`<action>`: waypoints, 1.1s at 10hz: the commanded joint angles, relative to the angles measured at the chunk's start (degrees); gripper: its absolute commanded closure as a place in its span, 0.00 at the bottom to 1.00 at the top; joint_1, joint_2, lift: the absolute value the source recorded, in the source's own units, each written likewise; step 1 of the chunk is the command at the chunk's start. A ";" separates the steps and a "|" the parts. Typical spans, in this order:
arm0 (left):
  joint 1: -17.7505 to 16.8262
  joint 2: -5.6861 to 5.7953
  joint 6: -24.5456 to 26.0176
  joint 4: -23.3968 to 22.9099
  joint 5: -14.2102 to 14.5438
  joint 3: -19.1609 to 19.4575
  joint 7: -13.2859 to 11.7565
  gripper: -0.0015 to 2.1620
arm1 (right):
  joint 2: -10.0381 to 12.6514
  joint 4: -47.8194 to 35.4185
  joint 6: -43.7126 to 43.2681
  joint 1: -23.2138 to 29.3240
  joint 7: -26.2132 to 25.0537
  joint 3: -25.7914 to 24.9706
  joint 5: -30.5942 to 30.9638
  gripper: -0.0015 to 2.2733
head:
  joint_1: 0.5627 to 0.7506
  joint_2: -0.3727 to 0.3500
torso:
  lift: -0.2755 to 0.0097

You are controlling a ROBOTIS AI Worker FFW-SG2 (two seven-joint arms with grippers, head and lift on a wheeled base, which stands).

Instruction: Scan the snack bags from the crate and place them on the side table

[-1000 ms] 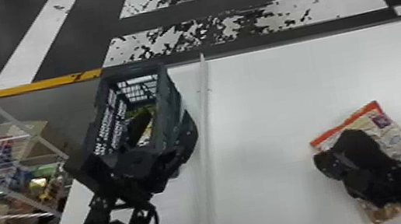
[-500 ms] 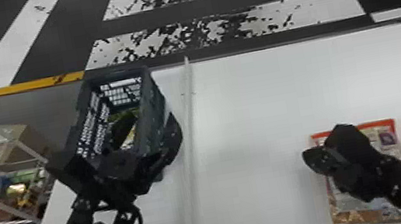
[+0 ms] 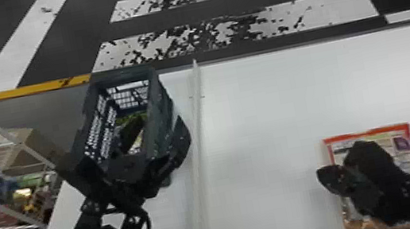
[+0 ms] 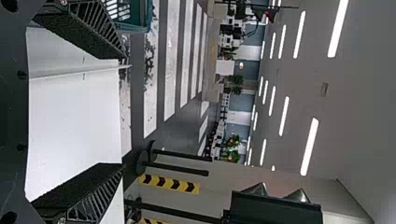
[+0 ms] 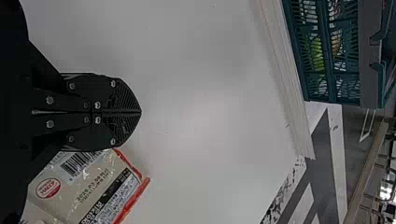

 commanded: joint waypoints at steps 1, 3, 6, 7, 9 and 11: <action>-0.48 -0.41 0.01 0.65 0.02 0.00 -0.06 0.02 | -0.26 -0.20 0.08 0.69 0.04 -0.54 0.00 0.97 | 0.70 0.81 | 0.64; -0.57 -0.41 0.01 0.83 0.11 0.09 -0.06 0.02 | -0.61 -0.37 1.14 0.95 0.65 -0.89 0.00 0.97 | 0.70 0.80 | 0.64; -0.65 -0.41 0.18 1.00 0.20 0.27 -0.15 0.02 | -1.40 -0.37 0.79 1.12 1.45 -2.73 -0.09 0.97 | 0.70 0.78 | 0.64; -0.74 -0.41 0.18 1.09 0.11 0.18 -0.15 0.02 | -1.57 -0.29 0.61 1.12 1.53 -3.44 -0.17 0.97 | 0.70 0.77 | 0.64; -0.65 -0.41 0.18 1.09 0.11 0.18 -0.15 0.02 | -2.89 -0.11 0.08 1.39 2.41 -4.58 -0.53 0.97 | 0.70 0.74 | 0.64; -0.65 -0.41 0.18 1.09 0.11 0.18 -0.15 0.02 | -3.24 -1.25 -1.50 3.06 3.29 -5.81 -1.67 0.97 | 0.70 0.72 | 0.64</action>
